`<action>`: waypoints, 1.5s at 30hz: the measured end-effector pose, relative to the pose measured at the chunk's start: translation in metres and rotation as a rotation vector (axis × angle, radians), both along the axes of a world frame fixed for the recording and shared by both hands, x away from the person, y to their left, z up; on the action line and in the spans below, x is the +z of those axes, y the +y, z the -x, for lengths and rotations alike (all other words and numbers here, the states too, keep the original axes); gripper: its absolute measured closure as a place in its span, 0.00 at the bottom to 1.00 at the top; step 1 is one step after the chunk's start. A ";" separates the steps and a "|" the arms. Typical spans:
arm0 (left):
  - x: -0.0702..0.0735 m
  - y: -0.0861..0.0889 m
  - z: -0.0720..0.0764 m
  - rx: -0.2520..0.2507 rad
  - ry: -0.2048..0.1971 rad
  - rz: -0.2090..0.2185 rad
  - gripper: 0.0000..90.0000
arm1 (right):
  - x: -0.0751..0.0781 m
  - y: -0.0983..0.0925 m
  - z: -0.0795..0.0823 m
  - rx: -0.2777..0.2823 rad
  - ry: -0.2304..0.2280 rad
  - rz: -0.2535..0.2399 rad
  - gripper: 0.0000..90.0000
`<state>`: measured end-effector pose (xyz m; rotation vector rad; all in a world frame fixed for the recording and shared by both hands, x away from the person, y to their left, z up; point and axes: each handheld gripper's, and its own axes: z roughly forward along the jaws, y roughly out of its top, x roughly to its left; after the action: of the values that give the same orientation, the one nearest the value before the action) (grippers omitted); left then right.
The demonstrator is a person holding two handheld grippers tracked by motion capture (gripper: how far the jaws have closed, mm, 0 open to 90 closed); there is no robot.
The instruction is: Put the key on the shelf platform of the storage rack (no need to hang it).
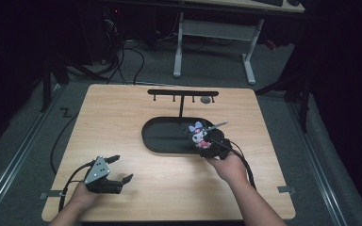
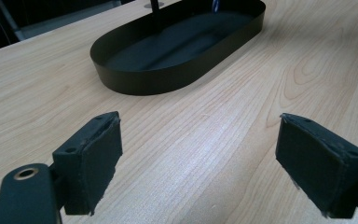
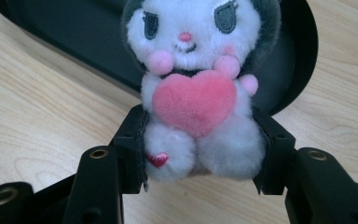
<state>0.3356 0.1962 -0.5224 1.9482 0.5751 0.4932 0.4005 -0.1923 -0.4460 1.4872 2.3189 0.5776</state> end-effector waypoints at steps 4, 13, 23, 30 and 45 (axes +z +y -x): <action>0.000 0.000 0.000 0.000 0.000 0.002 0.17 | -0.001 0.002 -0.005 -0.006 0.000 -0.003 0.53; 0.000 0.000 0.000 0.000 -0.001 0.003 0.17 | -0.004 0.006 -0.014 -0.009 -0.004 -0.004 0.53; 0.000 0.000 0.000 0.001 0.000 0.004 0.17 | -0.004 0.003 -0.024 -0.035 -0.007 -0.010 0.53; 0.000 0.000 0.000 0.000 -0.001 0.003 0.17 | -0.009 0.002 -0.030 -0.039 -0.002 -0.007 0.53; 0.000 0.000 0.000 0.000 0.001 0.003 0.17 | -0.023 0.006 -0.045 -0.065 0.018 -0.022 0.53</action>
<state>0.3361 0.1963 -0.5225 1.9452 0.5763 0.4910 0.4453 -0.1859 -0.4695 1.5775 2.2751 0.5761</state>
